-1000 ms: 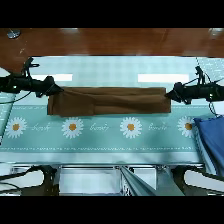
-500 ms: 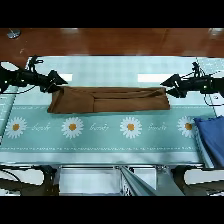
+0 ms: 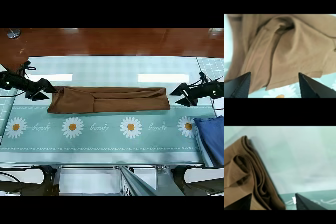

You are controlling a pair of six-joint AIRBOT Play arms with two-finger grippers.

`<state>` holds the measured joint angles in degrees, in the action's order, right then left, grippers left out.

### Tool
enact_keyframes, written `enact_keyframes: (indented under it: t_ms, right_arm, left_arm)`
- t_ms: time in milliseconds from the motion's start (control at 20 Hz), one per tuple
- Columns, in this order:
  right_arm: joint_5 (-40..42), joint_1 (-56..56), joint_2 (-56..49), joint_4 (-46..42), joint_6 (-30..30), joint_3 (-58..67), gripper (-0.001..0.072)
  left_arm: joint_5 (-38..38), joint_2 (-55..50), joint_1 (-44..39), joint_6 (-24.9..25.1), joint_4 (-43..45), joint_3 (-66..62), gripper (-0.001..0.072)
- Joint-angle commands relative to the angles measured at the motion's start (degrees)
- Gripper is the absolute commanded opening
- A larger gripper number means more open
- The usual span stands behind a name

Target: Fold the shirts.

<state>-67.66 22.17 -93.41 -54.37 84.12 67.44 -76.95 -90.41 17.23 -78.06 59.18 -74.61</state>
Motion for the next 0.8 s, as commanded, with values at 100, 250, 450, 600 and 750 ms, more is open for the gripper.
enact_keyframes:
  t_ms: [100,250,450,600,750]
  right_arm:
    - [-0.4,-4.6,-3.1,3.0,-0.6,0.1,0.0626]
    - [-0.3,-8.0,-3.9,3.0,-0.6,0.1,0.0621]
    - [-7.1,-8.5,-3.7,3.3,-3.3,2.8,0.0023]
    - [-7.6,-8.5,-2.1,3.0,-3.9,2.8,0.0022]
    - [-7.1,-7.8,3.3,1.9,-4.0,2.8,0.0021]
  left_arm:
    - [0.9,1.2,-2.2,-0.2,1.7,0.6,0.0699]
    - [1.6,1.1,-3.8,-0.2,1.3,0.6,0.0699]
    - [1.5,1.2,-4.3,-0.3,-0.7,0.5,0.0699]
    - [-0.3,1.2,-4.6,-0.2,-5.4,0.5,0.0694]
    - [-4.7,1.7,-5.5,2.5,-8.3,0.5,0.0026]
